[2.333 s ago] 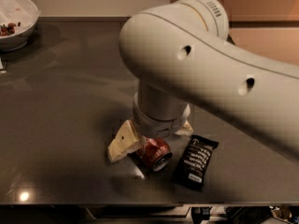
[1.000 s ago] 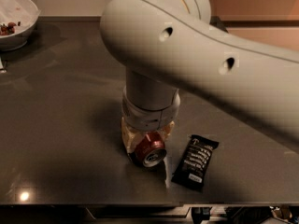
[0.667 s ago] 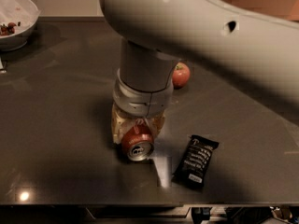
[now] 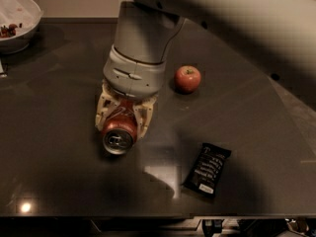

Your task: Place coke can upright

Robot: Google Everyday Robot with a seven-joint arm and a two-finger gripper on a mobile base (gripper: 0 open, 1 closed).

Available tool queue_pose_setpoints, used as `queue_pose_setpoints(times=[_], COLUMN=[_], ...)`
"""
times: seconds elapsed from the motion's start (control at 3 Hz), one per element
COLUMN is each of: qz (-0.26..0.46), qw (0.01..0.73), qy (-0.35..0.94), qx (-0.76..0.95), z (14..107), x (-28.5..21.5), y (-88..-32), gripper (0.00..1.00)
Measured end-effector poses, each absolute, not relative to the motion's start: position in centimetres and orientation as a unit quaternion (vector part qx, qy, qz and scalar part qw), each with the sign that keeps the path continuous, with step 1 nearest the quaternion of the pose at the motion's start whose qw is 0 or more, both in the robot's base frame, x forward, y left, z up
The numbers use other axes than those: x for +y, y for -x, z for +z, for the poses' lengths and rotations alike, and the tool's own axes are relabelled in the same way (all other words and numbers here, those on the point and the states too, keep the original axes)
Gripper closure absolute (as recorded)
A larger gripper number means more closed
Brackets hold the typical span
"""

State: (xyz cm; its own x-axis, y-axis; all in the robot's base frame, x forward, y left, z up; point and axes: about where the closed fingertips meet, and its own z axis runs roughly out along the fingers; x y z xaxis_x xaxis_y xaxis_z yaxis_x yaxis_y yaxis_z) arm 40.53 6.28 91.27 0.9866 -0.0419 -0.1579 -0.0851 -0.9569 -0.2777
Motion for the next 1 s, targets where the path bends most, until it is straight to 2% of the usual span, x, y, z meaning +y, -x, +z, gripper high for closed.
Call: queue_pose_setpoints(times=[1.0], qz=[0.229], qw=[0.218], qy=[0.881], qx=[0.352], z=[91.7], x=[6.8], y=[-44.9], gripper=[1.0])
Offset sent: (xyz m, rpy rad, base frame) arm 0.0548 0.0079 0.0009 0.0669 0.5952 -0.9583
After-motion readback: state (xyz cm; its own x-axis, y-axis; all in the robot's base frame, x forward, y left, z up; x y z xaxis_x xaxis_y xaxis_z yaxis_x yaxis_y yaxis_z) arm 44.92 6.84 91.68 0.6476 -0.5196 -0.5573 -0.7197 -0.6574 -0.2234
